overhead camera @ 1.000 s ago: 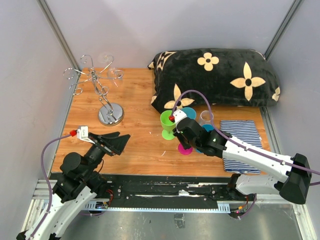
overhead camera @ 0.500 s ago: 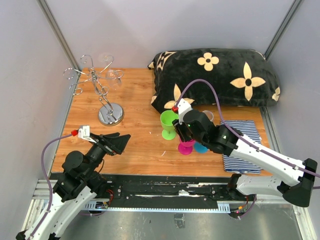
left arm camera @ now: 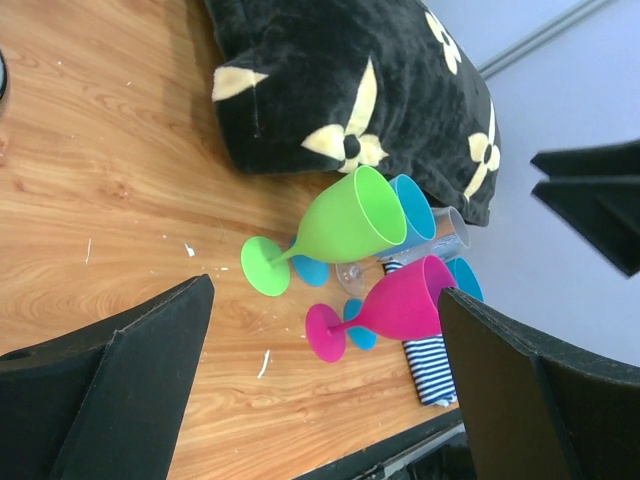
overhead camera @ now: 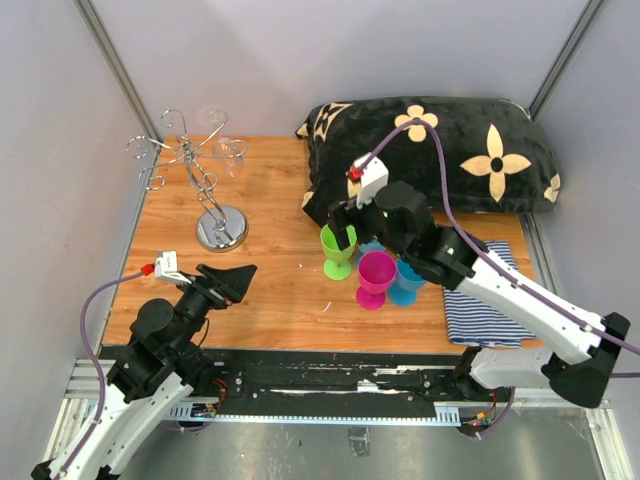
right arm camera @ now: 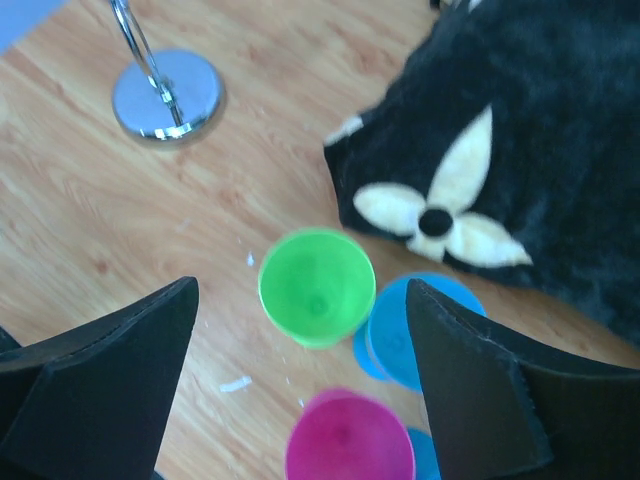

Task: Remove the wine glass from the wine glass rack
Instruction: Place the wine glass at the center of the board, then pick up the wine glass from the wine rack.

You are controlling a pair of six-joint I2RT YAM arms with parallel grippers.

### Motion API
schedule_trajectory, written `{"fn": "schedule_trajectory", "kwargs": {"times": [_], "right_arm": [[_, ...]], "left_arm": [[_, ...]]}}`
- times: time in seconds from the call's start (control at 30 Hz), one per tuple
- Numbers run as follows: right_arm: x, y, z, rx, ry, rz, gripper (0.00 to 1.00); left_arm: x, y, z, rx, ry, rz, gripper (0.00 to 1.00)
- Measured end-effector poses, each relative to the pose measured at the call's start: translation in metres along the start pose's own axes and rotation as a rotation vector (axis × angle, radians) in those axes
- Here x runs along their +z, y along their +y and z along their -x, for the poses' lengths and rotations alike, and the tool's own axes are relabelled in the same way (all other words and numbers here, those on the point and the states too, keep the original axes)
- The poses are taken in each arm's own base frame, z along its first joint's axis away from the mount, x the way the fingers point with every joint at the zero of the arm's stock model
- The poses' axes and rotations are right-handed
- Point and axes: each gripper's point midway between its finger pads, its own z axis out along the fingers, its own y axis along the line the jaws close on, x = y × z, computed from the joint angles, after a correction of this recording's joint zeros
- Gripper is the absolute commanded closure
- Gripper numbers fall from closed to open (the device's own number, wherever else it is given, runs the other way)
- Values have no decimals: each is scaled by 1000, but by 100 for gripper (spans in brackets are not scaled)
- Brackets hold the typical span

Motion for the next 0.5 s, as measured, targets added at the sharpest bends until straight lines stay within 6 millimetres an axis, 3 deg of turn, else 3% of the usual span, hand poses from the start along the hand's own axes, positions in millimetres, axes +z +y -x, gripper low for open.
{"fn": "schedule_trajectory", "kwargs": {"times": [0.17,0.5], "right_arm": [[33,8,40,52,-58,34,12],[105,52,103,93,-159,228,1]], "left_arm": [[1,5,-1,-30,-7,25,0],[0,14,-5,-34,8,65,0]]}}
